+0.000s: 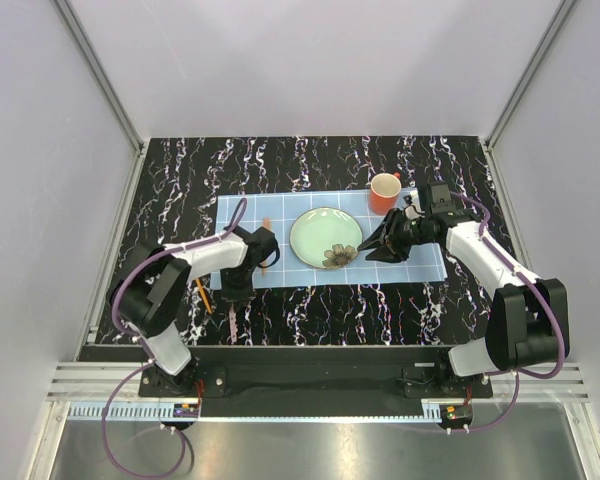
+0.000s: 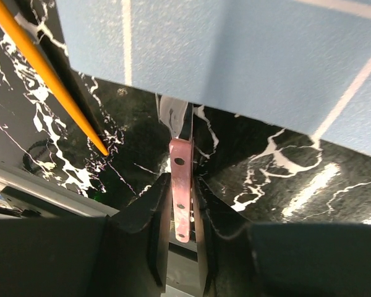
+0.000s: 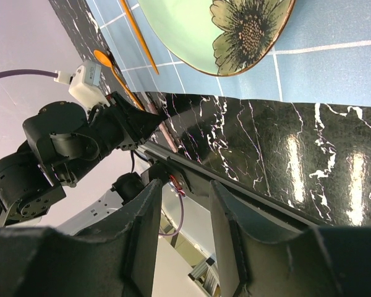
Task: Set the dinner table for one person
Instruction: Pick up the knife at the corner of the board.
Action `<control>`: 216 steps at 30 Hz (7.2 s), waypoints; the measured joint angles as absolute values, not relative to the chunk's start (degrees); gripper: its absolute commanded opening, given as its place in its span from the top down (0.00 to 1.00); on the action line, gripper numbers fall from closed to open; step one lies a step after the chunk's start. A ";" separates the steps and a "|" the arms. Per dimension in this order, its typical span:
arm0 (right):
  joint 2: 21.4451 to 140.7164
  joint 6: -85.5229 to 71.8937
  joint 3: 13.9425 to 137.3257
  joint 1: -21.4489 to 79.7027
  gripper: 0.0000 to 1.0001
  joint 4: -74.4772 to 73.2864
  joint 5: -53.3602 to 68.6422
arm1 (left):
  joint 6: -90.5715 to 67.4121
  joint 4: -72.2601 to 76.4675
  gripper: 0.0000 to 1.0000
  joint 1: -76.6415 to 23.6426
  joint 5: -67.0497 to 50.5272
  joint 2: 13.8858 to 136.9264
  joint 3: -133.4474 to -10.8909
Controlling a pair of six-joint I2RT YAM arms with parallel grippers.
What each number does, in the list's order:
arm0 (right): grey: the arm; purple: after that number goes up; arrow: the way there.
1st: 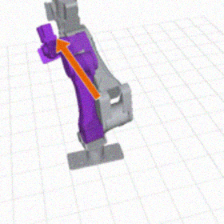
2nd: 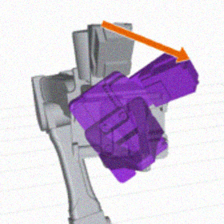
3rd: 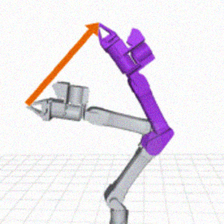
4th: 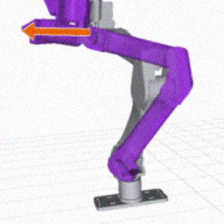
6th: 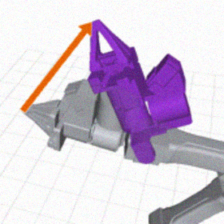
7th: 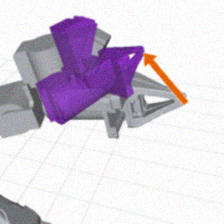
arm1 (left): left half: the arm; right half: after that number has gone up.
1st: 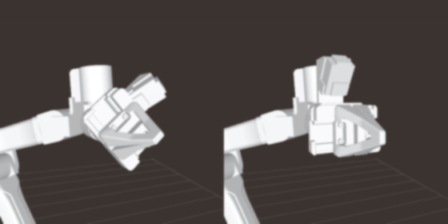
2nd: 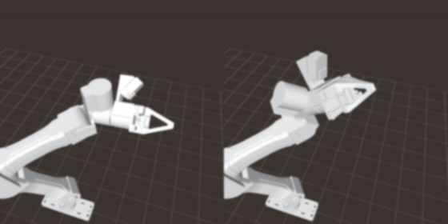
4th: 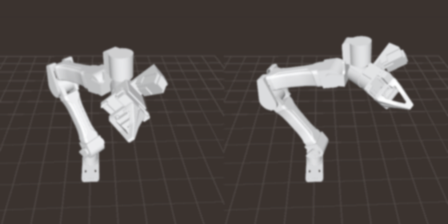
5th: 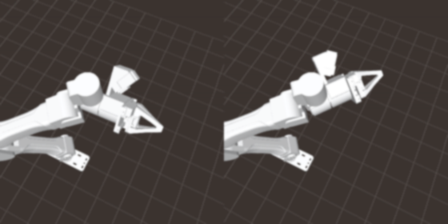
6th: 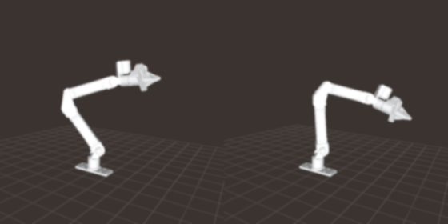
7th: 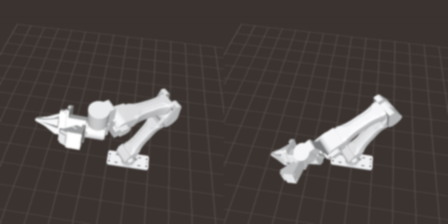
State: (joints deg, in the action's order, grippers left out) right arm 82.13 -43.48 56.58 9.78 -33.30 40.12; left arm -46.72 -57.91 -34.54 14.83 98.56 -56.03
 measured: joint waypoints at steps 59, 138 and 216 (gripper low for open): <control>81.25 -40.75 57.25 9.78 0.56 -35.94 40.14 | -56.82 -71.57 1.00 -34.44 26.87 88.01 -74.87; 111.31 -35.57 90.91 28.47 1.00 -28.38 41.69 | -40.25 -57.71 1.00 -34.04 2.55 109.34 -110.06; 97.30 -21.85 68.01 24.69 1.00 -67.57 2.15 | -30.92 -60.77 0.58 -20.67 1.63 87.18 -82.15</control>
State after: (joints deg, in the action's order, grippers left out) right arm 97.30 -21.85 68.01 24.69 -67.57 2.15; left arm -30.92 -60.77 -20.67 1.63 87.18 -82.15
